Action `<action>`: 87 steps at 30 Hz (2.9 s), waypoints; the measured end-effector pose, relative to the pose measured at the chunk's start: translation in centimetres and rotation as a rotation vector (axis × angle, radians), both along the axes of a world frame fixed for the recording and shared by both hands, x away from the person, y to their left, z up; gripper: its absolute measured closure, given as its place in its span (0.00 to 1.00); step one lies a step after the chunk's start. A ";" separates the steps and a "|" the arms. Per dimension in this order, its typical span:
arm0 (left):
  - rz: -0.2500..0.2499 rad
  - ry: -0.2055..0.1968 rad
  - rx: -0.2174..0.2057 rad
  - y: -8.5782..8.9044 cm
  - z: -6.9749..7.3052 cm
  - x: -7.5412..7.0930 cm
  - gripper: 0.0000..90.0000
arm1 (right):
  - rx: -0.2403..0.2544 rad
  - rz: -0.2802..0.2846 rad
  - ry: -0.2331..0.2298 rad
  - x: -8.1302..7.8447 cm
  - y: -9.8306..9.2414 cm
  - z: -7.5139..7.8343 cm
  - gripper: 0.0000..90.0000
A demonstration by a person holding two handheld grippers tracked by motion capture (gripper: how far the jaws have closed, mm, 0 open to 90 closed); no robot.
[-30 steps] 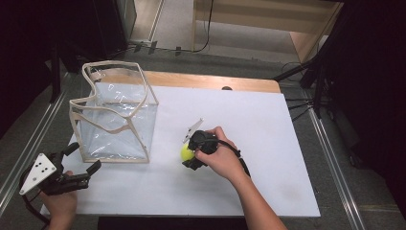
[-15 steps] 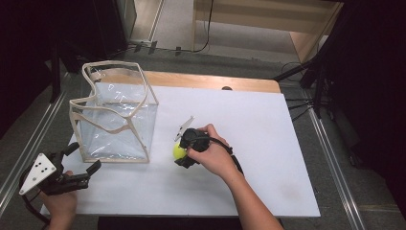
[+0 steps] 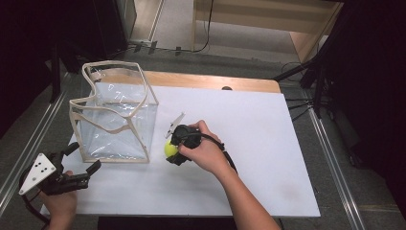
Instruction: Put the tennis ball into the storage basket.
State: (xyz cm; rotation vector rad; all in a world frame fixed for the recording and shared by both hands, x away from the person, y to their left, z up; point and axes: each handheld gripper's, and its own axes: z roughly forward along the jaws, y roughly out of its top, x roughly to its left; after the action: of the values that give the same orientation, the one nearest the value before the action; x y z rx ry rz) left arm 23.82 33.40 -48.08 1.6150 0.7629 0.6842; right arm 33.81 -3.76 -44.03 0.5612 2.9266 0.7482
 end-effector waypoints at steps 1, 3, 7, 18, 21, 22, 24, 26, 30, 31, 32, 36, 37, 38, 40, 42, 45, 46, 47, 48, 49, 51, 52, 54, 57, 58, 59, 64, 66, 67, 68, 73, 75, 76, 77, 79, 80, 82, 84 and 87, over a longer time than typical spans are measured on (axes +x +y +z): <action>0.000 0.000 0.000 0.0 0.0 0.0 0.06 | 0.001 0.004 0.001 0.0 0.2 0.1 0.26; -0.001 0.000 -0.001 0.0 0.0 0.0 0.06 | 0.007 0.001 0.007 0.0 0.5 0.3 0.26; 0.000 0.001 0.000 0.0 0.0 0.0 0.06 | 0.011 0.014 -0.003 0.2 0.8 0.9 0.26; -0.001 0.000 -0.002 0.0 0.0 0.0 0.06 | 0.036 0.040 -0.006 0.6 1.7 2.5 0.26; -0.001 -0.001 -0.002 0.1 0.0 0.0 0.06 | 0.044 0.033 -0.006 0.8 2.0 3.1 0.26; 0.000 0.000 -0.004 0.1 0.0 0.0 0.06 | 0.044 0.033 -0.006 0.8 2.0 3.1 0.26; 0.000 0.000 -0.003 0.0 0.0 0.0 0.06 | 0.044 0.045 -0.014 1.0 2.1 3.4 0.26; -0.003 -0.001 -0.003 0.0 0.0 0.0 0.06 | 0.054 0.044 -0.013 1.1 2.2 4.0 0.26; -0.003 -0.001 -0.005 0.0 0.0 0.0 0.06 | 0.053 0.039 -0.010 1.2 2.3 4.7 0.26; -0.003 -0.001 -0.004 0.0 0.0 0.0 0.06 | 0.058 0.047 -0.017 1.3 2.4 4.8 0.26; -0.002 0.001 -0.002 0.0 0.0 0.0 0.06 | 0.054 0.044 -0.021 1.4 2.4 5.1 0.26; -0.002 -0.001 -0.008 0.0 0.0 0.1 0.06 | 0.067 0.052 -0.016 1.7 2.4 5.9 0.26; -0.003 -0.002 -0.007 0.0 0.0 0.0 0.06 | 0.064 0.051 -0.020 1.8 2.5 6.2 0.26; -0.003 -0.001 -0.007 0.0 0.0 0.1 0.06 | 0.064 0.051 -0.020 1.8 2.5 6.2 0.26; -0.003 -0.002 -0.009 0.0 0.0 0.1 0.06 | 0.063 0.046 -0.024 1.8 2.6 6.6 0.26; -0.001 0.000 -0.005 0.0 0.0 0.0 0.06 | 0.066 0.053 -0.027 2.0 2.7 7.0 0.26; -0.003 0.000 -0.007 0.0 0.0 0.1 0.06 | 0.070 0.060 -0.024 2.2 2.8 7.7 0.26; -0.003 0.000 -0.007 0.0 0.0 0.1 0.06 | 0.070 0.060 -0.024 2.2 2.8 7.7 0.26; -0.002 0.000 -0.007 0.0 0.0 0.1 0.06 | 0.067 0.057 -0.023 2.4 2.9 8.1 0.26; -0.003 -0.001 -0.008 0.0 0.0 0.1 0.06 | 0.067 0.057 -0.023 2.4 2.9 8.1 0.26; -0.003 -0.001 -0.008 0.0 0.0 0.1 0.06 | 0.071 0.057 -0.025 2.4 2.9 8.3 0.26; -0.002 0.001 -0.006 0.0 0.0 0.1 0.06 | 0.073 0.065 -0.029 2.6 2.9 8.6 0.26; -0.002 0.000 -0.005 0.1 0.0 0.1 0.06 | 0.077 0.064 -0.031 2.6 3.0 8.9 0.26; -0.003 0.000 -0.005 0.1 0.0 0.1 0.06 | 0.071 0.076 -0.039 2.8 3.1 9.3 0.26; -0.002 0.000 -0.006 0.1 0.0 0.1 0.06 | 0.073 0.073 -0.037 2.9 3.1 9.6 0.26; -0.002 0.000 -0.006 0.1 0.0 0.1 0.06 | 0.075 0.069 -0.030 2.9 3.2 9.7 0.26; -0.003 0.000 -0.006 0.1 0.0 0.1 0.06 | 0.074 0.072 -0.037 3.1 3.2 10.0 0.26; -0.003 0.000 -0.009 0.1 0.0 0.1 0.06 | 0.075 0.070 -0.033 3.2 3.4 10.7 0.26; -0.003 0.000 -0.009 0.1 0.0 0.1 0.06 | 0.074 0.079 -0.039 3.3 3.4 10.8 0.26; -0.003 0.000 -0.009 0.1 0.0 0.1 0.06 | 0.077 0.077 -0.034 3.4 3.5 11.1 0.26; -0.003 0.000 -0.009 0.1 0.0 0.1 0.06 | 0.081 0.079 -0.032 3.4 3.5 11.3 0.26; -0.003 0.001 -0.008 0.1 0.0 0.1 0.06 | 0.075 0.082 -0.052 3.6 3.6 12.1 0.26; -0.004 0.001 -0.007 0.1 0.0 0.1 0.06 | 0.072 0.080 -0.050 3.7 3.6 12.3 0.26; -0.003 0.001 -0.009 0.1 0.0 0.1 0.06 | 0.073 0.085 -0.052 3.7 3.6 12.4 0.26; -0.004 0.001 -0.008 0.1 0.0 0.1 0.06 | 0.076 0.080 -0.052 3.7 3.6 12.6 0.26; -0.004 0.001 -0.009 0.1 0.0 0.1 0.06 | 0.076 0.082 -0.055 3.8 3.7 12.8 0.26; -0.003 0.000 -0.009 0.1 0.0 0.1 0.06 | 0.076 0.082 -0.053 3.8 3.7 12.9 0.26; -0.004 0.000 -0.009 0.1 0.0 0.1 0.06 | 0.079 0.082 -0.054 3.9 3.8 13.2 0.26; -0.004 0.000 -0.009 0.1 0.0 0.1 0.06 | 0.077 0.086 -0.053 4.0 3.8 13.4 0.26; -0.003 0.001 -0.009 0.1 0.0 0.1 0.06 | 0.079 0.093 -0.054 4.1 4.0 14.0 0.26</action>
State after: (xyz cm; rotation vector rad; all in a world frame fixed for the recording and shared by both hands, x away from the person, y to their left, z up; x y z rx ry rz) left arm 23.88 33.47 -48.06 1.6076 0.7627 0.6768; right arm 37.96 0.24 -30.01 0.4064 2.9006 0.8783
